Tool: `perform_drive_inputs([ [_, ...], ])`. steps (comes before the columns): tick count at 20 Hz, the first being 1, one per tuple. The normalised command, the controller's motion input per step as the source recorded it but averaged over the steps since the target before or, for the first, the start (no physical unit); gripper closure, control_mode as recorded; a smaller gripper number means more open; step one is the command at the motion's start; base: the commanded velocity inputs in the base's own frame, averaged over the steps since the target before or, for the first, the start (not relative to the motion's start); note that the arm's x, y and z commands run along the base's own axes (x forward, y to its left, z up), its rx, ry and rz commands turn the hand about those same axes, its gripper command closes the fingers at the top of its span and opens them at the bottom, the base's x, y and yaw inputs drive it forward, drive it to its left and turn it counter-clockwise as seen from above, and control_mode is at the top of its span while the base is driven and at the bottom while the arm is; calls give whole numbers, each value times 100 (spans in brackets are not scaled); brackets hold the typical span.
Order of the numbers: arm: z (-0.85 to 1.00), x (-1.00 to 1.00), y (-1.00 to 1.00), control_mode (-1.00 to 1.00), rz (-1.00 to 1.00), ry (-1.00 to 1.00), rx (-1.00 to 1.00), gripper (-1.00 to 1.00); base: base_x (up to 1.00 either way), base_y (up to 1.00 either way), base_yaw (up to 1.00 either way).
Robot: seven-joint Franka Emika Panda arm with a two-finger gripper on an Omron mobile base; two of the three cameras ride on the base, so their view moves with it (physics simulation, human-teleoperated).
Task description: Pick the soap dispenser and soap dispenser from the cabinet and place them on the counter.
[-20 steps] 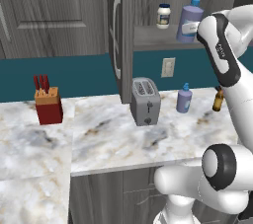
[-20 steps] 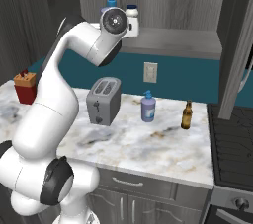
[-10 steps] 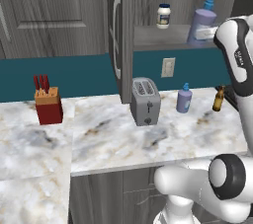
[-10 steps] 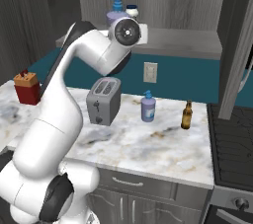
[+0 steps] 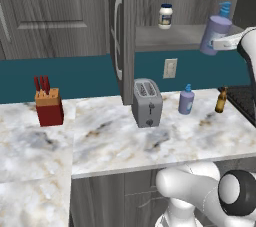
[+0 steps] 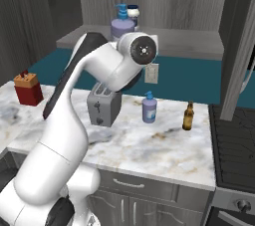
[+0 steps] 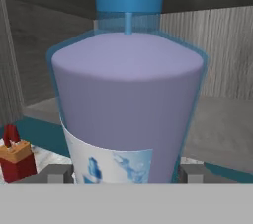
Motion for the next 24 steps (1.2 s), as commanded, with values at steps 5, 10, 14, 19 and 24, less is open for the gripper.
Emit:
perform_drive_inputs([
  [5, -19, -38, -16, -100, 7, -1, 0, 100, 0, 0, 0],
  [10, -22, -46, -10, -100, 7, -1, -1, 100, 0, 0, 0],
  [14, -25, -49, -3, -100, 7, 0, -1, 100, 0, 0, 0],
  [19, -27, -42, 6, -100, 4, 0, 0, 100, 0, 0, 0],
  [24, -29, -25, 13, -100, 2, 0, 0, 100, 0, 0, 0],
])
